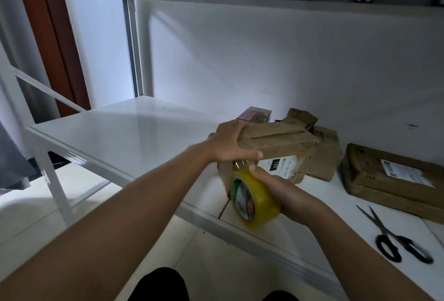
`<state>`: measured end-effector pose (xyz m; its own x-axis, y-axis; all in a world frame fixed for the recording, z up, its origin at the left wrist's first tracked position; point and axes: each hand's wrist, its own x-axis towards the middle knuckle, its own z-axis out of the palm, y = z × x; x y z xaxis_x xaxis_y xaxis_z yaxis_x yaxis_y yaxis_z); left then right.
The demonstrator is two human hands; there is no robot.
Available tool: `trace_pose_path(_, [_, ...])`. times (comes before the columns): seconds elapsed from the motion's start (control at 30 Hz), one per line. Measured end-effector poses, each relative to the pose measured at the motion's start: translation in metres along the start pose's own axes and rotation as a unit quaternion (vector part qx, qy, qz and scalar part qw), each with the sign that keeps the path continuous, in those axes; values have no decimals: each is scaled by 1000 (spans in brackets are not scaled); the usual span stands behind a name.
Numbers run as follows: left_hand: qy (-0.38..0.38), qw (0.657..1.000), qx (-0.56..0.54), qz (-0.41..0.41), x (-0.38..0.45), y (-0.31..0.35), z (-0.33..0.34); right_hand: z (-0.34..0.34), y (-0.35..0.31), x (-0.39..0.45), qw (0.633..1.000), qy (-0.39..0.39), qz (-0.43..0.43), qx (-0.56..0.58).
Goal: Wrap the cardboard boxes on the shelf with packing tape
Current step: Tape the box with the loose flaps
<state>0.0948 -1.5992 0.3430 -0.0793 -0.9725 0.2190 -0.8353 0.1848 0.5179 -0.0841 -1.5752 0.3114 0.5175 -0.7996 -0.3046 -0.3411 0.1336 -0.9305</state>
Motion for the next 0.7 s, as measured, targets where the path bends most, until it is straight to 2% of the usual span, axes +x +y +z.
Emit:
trace_pose_path(0.07, [-52, 994, 86, -37, 2, 3, -16, -3, -4, -6, 999, -43, 5, -3])
trace_pose_path(0.13, [-52, 986, 143, -64, 3, 4, -23, -11, -13, -12, 996, -84, 6, -35])
trace_pose_path(0.17, [-50, 986, 135, -82, 2, 5, -26, -18, -20, -15, 995, -91, -6, -48])
trace_pose_path(0.27, [-64, 983, -50, -164, -2, 5, -38, -42, -45, -25, 992, -69, -79, -66])
trace_pose_path(0.33, [-103, 954, -183, -213, -6, 3, -43, -57, -62, -29, 989, -40, -133, -40])
trace_pose_path(0.47, [-177, 906, -272, -271, -19, -10, -13, -55, -73, -27, 984, 6, -178, -15])
trace_pose_path(0.53, [-194, 901, -267, -282, -25, -13, -7, -43, -68, -22, 984, 39, -174, -6])
trace_pose_path(0.7, [-190, 927, -116, -303, -14, -19, -31, -25, -74, -6, 981, 74, -175, -42])
